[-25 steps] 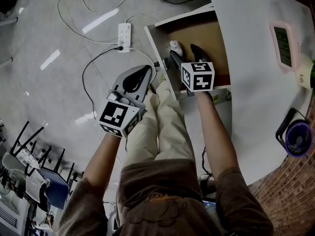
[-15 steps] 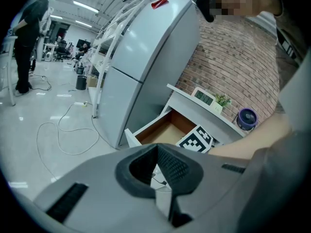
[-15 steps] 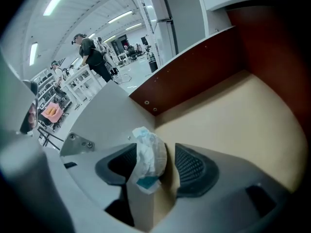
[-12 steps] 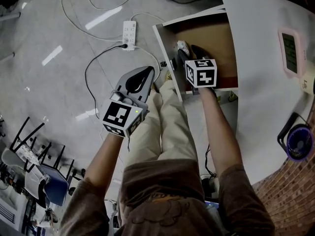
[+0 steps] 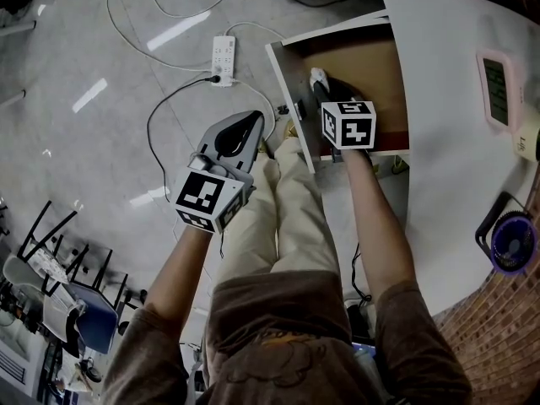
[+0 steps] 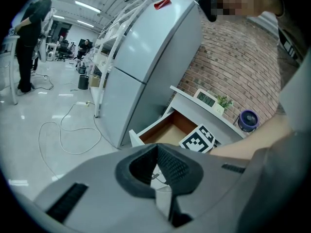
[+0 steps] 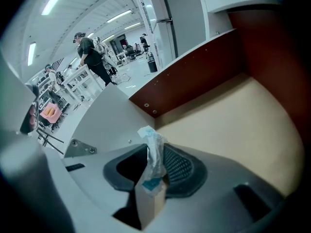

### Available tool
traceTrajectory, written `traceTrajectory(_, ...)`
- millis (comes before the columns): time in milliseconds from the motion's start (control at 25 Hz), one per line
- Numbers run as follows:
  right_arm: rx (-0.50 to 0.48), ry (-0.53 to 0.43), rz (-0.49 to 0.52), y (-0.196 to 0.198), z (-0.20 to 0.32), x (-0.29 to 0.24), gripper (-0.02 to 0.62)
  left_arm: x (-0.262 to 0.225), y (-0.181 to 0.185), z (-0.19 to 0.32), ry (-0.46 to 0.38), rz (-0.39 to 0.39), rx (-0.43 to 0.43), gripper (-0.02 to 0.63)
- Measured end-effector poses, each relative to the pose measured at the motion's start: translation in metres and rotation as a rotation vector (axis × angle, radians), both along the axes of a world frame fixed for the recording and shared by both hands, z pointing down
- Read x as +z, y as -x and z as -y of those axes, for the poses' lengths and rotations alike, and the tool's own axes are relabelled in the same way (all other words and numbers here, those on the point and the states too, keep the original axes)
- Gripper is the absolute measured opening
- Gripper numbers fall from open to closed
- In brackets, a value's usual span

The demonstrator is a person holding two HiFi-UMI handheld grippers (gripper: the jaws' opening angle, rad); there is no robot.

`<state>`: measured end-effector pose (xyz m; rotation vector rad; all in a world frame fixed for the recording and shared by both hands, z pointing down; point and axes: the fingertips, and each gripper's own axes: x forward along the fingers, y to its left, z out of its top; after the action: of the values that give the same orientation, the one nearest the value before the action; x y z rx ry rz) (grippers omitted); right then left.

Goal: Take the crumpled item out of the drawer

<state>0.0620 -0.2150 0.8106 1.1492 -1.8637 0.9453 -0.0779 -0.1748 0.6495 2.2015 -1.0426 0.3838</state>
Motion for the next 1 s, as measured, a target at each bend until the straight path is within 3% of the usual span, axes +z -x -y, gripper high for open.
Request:
traceTrajectory(480,-0.015,-0.077,0.015,0.009,0.012,-0.062,0.071,-0.044,0.006,0.006,-0.038,-0.021,-0.011,0.008)
traceTrajectory(1000,-0.103,-0.191,0.093,0.039,0.01,-0.19,0.069,-0.149,0.013,0.008,-0.118,-0.05,-0.017,0.008)
